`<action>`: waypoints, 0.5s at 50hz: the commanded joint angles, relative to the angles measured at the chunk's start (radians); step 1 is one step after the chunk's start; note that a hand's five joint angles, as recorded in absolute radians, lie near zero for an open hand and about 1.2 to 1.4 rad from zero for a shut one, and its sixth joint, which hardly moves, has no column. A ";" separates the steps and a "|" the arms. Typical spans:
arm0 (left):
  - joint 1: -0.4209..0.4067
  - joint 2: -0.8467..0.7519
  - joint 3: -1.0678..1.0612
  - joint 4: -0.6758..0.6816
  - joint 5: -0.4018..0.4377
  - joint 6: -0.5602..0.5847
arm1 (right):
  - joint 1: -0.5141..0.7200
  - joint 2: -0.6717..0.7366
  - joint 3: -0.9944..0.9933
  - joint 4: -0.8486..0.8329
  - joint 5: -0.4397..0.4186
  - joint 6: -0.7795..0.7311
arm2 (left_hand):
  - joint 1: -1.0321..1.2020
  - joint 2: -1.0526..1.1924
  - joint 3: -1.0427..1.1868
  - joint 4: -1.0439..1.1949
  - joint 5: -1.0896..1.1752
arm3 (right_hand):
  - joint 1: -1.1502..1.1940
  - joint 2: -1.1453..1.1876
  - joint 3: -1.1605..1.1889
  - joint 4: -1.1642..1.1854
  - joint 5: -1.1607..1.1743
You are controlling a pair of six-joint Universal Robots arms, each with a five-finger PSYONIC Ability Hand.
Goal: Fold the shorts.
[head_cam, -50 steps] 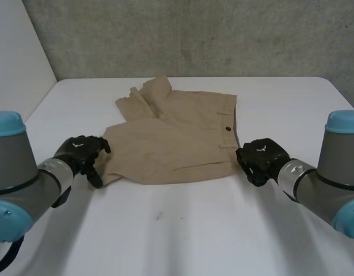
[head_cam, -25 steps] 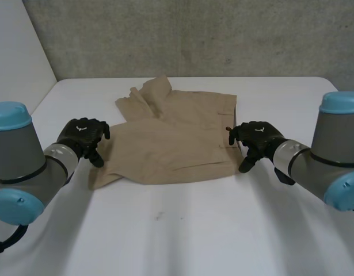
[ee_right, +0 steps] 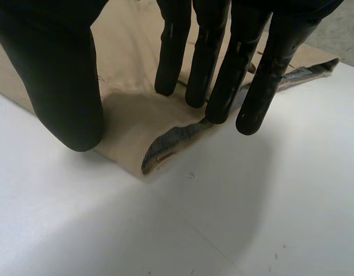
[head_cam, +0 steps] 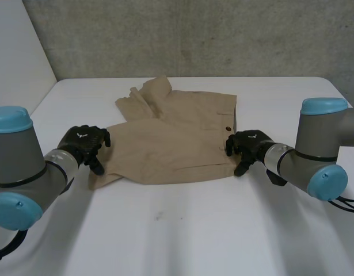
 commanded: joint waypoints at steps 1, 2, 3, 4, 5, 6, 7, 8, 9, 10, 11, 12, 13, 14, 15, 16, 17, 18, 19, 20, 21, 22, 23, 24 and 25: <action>0.000 0.000 -0.002 0.000 -0.003 0.000 | 0.000 -0.012 -0.005 0.003 -0.004 0.002 | 0.069 0.069 0.071 0.066 0.069 | 0.733 0.580 0.593 0.593 0.643; 0.000 0.000 -0.002 0.000 -0.002 0.000 | 0.000 -0.021 -0.005 0.003 -0.002 0.003 | 0.066 0.066 0.068 0.063 0.066 | 0.733 0.580 0.593 0.593 0.643; 0.000 0.002 -0.002 0.000 -0.002 0.000 | 0.000 -0.032 -0.002 0.003 -0.002 0.002 | 0.063 0.063 0.065 0.061 0.063 | 0.733 0.580 0.593 0.593 0.643; 0.000 0.002 -0.002 0.000 -0.003 0.000 | 0.000 -0.058 0.010 0.003 -0.004 0.002 | 0.057 0.057 0.059 0.055 0.058 | 0.733 0.580 0.593 0.593 0.643; -0.002 0.002 -0.002 -0.002 -0.003 0.000 | 0.000 -0.072 0.016 0.003 -0.005 0.002 | 0.049 0.048 0.050 0.046 0.049 | 0.733 0.580 0.593 0.593 0.643; -0.002 0.003 -0.004 -0.003 -0.003 0.000 | -0.001 -0.083 0.024 0.003 -0.008 0.002 | 0.048 0.048 0.050 0.046 0.049 | 0.733 0.580 0.593 0.593 0.643; -0.002 0.005 -0.005 -0.005 -0.003 0.000 | -0.001 -0.095 0.033 0.003 -0.010 0.002 | 0.046 0.045 0.047 0.043 0.046 | 0.733 0.580 0.593 0.593 0.643; -0.002 0.006 -0.005 -0.006 -0.003 0.000 | -0.003 -0.112 0.053 0.006 -0.013 -0.001 | 0.045 0.045 0.047 0.043 0.046 | 0.733 0.580 0.593 0.593 0.643; -0.002 0.012 -0.011 -0.014 -0.003 0.000 | -0.004 -0.121 0.067 0.007 -0.013 -0.001 | 0.045 0.045 0.047 0.043 0.046 | 0.733 0.580 0.593 0.593 0.643; -0.002 0.014 -0.016 -0.018 -0.002 0.001 | -0.006 -0.132 0.081 0.007 -0.014 -0.001 | 0.040 0.039 0.041 0.037 0.040 | 0.733 0.580 0.593 0.593 0.643; -0.002 0.017 -0.022 -0.021 -0.002 0.004 | -0.007 -0.158 0.110 0.006 -0.014 -0.003 | 0.037 0.036 0.038 0.034 0.037 | 0.733 0.580 0.593 0.593 0.643; -0.003 0.020 -0.031 -0.026 0.001 0.008 | -0.009 -0.169 0.125 0.003 -0.013 -0.003 | 0.031 0.031 0.033 0.028 0.031 | 0.733 0.580 0.593 0.593 0.643; -0.003 0.023 -0.036 -0.029 0.003 0.008 | -0.009 -0.181 0.142 -0.002 -0.011 -0.004 | 0.031 0.031 0.032 0.028 0.031 | 0.733 0.580 0.593 0.593 0.643; -0.005 0.023 -0.039 -0.029 0.003 0.009 | -0.009 -0.195 0.160 -0.007 -0.010 -0.006 | 0.031 0.031 0.032 0.028 0.031 | 0.733 0.580 0.593 0.593 0.643; -0.006 0.025 -0.043 -0.029 0.003 0.011 | -0.010 -0.213 0.188 -0.013 -0.014 -0.009 | 0.031 0.031 0.032 0.028 0.031 | 0.733 0.580 0.593 0.593 0.643; -0.009 0.025 -0.048 -0.029 0.003 0.011 | -0.010 -0.224 0.205 -0.019 -0.014 -0.012 | 0.034 0.033 0.035 0.031 0.034 | 0.733 0.580 0.593 0.593 0.643; -0.011 0.023 -0.050 -0.029 0.003 0.011 | -0.010 -0.230 0.217 -0.022 -0.016 -0.014 | 0.037 0.036 0.038 0.034 0.037 | 0.733 0.580 0.593 0.593 0.643; -0.012 0.023 -0.053 -0.029 0.003 0.011 | -0.010 -0.238 0.228 -0.026 -0.016 -0.017 | 0.040 0.039 0.041 0.037 0.040 | 0.733 0.580 0.593 0.593 0.643; -0.014 0.022 -0.054 -0.029 0.003 0.012 | -0.010 -0.251 0.251 -0.036 -0.016 -0.026 | 0.043 0.042 0.044 0.040 0.043 | 0.733 0.580 0.593 0.593 0.643; -0.015 0.017 -0.057 -0.029 0.003 0.014 | -0.012 -0.258 0.260 -0.039 -0.016 -0.030 | 0.043 0.042 0.044 0.040 0.043 | 0.733 0.580 0.593 0.593 0.643; -0.015 0.014 -0.059 -0.028 0.003 0.014 | -0.012 -0.264 0.269 -0.040 -0.017 -0.037 | 0.043 0.042 0.044 0.040 0.043 | 0.733 0.580 0.593 0.593 0.643; -0.015 0.012 -0.060 -0.028 0.003 0.015 | -0.010 -0.268 0.277 -0.043 -0.016 -0.044 | 0.045 0.045 0.047 0.043 0.046 | 0.733 0.580 0.593 0.593 0.643; -0.017 0.009 -0.060 -0.026 0.001 0.015 | -0.012 -0.273 0.289 -0.046 -0.017 -0.056 | 0.045 0.045 0.047 0.043 0.046 | 0.733 0.580 0.593 0.593 0.643; -0.017 0.006 -0.060 -0.025 -0.002 0.015 | -0.012 -0.274 0.294 -0.046 -0.017 -0.064 | 0.048 0.048 0.050 0.046 0.049 | 0.733 0.580 0.593 0.593 0.643; -0.017 0.006 -0.060 -0.022 -0.002 0.017 | -0.012 -0.275 0.297 -0.046 -0.017 -0.067 | 0.048 0.048 0.050 0.046 0.049 | 0.733 0.580 0.593 0.593 0.643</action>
